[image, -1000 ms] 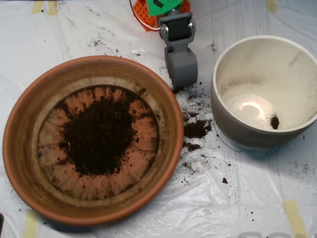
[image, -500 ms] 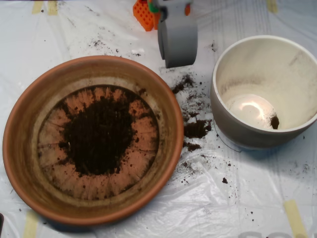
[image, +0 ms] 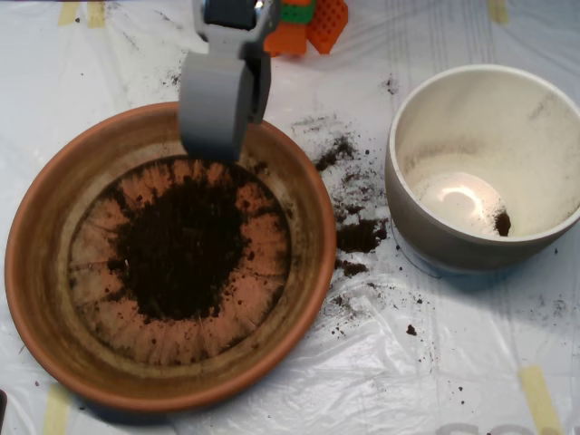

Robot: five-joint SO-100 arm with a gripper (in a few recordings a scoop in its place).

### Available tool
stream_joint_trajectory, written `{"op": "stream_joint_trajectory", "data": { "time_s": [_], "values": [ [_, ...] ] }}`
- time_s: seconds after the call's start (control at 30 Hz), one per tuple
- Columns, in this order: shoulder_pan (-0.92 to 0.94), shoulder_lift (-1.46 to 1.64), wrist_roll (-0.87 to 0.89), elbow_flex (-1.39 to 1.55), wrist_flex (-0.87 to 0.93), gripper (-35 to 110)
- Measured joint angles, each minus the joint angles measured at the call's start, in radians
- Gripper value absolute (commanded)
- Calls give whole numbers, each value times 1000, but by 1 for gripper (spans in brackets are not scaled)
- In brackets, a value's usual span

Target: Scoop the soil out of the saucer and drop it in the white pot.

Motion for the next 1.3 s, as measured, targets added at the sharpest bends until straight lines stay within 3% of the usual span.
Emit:
{"op": "stream_joint_trajectory", "data": {
  "time_s": [0.43, 0.83, 1.3],
  "values": [
    [37, -222, -44, -11, 35, 40],
    [91, -785, -37, -304, 67, 48],
    [51, -1052, -86, -453, 86, 53]
  ]
}}
